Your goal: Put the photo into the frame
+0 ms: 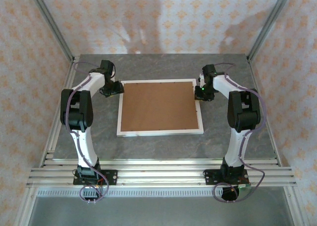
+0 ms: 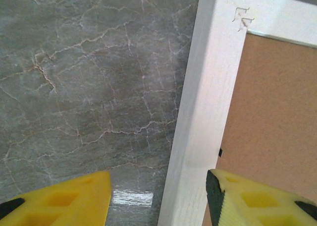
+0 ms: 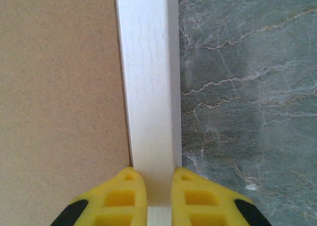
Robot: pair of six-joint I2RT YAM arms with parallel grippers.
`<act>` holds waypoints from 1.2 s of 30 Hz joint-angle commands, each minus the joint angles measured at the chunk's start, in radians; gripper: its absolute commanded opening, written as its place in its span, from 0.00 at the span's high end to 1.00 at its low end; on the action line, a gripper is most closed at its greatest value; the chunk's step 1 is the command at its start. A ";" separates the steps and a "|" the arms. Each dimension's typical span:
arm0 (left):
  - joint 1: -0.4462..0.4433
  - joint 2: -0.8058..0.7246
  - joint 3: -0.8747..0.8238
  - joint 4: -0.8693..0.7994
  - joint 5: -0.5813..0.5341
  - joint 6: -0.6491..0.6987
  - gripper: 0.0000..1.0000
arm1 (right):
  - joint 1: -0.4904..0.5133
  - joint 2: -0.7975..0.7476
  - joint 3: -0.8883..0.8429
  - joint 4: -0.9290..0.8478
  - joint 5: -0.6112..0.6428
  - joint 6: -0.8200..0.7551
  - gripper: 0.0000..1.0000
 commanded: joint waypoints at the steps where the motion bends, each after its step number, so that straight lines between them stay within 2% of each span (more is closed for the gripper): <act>1: 0.004 0.036 0.022 -0.034 0.015 0.027 0.45 | 0.004 0.048 -0.022 -0.001 0.031 -0.012 0.87; 9: 0.004 0.092 0.029 -0.024 0.028 0.035 0.46 | 0.004 0.050 -0.015 -0.010 0.034 -0.015 0.87; 14: 0.004 0.076 0.038 -0.002 0.013 0.021 0.46 | 0.004 0.048 -0.012 -0.019 0.030 -0.018 0.87; 23: 0.004 0.070 0.086 -0.052 -0.003 0.039 0.46 | 0.004 0.071 -0.003 -0.027 0.016 -0.016 0.87; 36: -0.007 0.118 0.065 -0.063 0.014 0.027 0.46 | 0.004 0.079 0.008 -0.035 0.021 -0.017 0.88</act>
